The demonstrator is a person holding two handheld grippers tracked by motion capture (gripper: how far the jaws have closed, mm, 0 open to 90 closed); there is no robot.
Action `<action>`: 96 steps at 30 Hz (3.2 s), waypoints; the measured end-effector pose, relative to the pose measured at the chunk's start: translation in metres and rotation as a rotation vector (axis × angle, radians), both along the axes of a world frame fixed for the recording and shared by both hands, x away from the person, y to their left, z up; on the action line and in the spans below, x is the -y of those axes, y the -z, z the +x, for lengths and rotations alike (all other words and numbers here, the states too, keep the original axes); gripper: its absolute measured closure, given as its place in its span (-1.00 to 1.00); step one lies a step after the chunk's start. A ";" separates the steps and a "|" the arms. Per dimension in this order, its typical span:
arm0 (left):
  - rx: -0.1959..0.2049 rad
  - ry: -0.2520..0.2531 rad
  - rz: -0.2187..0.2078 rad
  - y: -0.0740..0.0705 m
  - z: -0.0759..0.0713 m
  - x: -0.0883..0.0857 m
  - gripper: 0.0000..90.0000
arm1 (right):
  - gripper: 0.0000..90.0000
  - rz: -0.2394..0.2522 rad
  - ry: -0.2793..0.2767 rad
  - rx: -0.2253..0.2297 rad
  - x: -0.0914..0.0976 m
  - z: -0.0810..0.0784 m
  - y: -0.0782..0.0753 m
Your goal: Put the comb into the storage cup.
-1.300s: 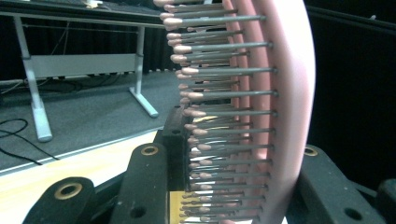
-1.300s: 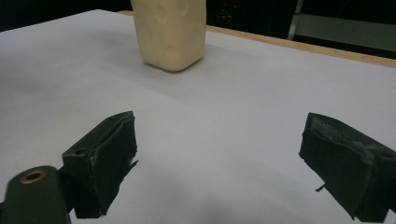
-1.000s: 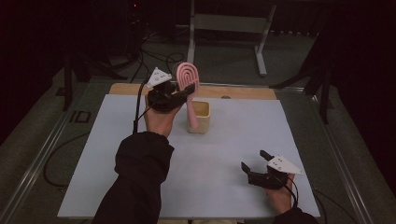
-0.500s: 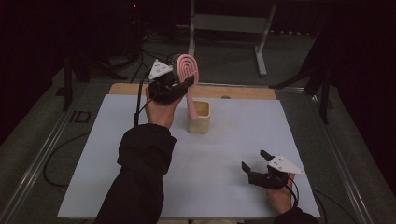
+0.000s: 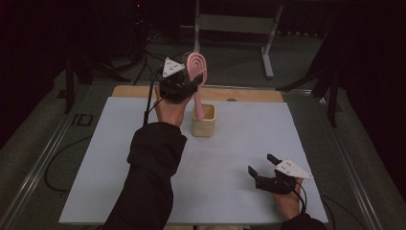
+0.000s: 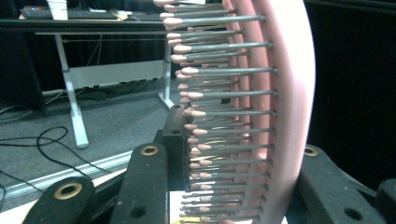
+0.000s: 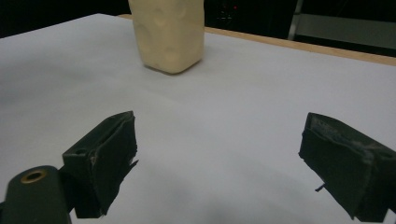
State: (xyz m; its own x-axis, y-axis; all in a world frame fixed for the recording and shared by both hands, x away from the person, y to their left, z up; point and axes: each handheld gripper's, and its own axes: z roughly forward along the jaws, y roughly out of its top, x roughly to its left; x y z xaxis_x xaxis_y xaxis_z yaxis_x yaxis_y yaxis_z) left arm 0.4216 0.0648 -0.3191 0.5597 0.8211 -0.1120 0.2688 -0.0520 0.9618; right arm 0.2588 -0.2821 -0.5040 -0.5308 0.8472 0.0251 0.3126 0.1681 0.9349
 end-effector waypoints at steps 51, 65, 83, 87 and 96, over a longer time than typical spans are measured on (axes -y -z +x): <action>-0.006 -0.062 -0.044 0.024 0.014 0.026 0.44 | -0.76 0.006 -0.003 0.000 0.000 0.000 0.000; -0.012 -0.068 -0.047 0.032 0.016 0.030 0.44 | -0.76 0.009 -0.002 -0.002 0.000 -0.001 0.000; -0.032 -0.078 -0.059 0.042 0.017 0.033 0.44 | -0.76 0.010 0.001 0.000 0.001 -0.001 -0.001; -0.040 -0.076 -0.062 0.044 0.017 0.034 0.44 | -0.76 0.009 0.000 0.000 0.001 -0.001 -0.001; -0.051 -0.073 -0.059 0.048 0.017 0.033 0.44 | -0.75 0.006 0.001 0.001 0.000 -0.001 0.000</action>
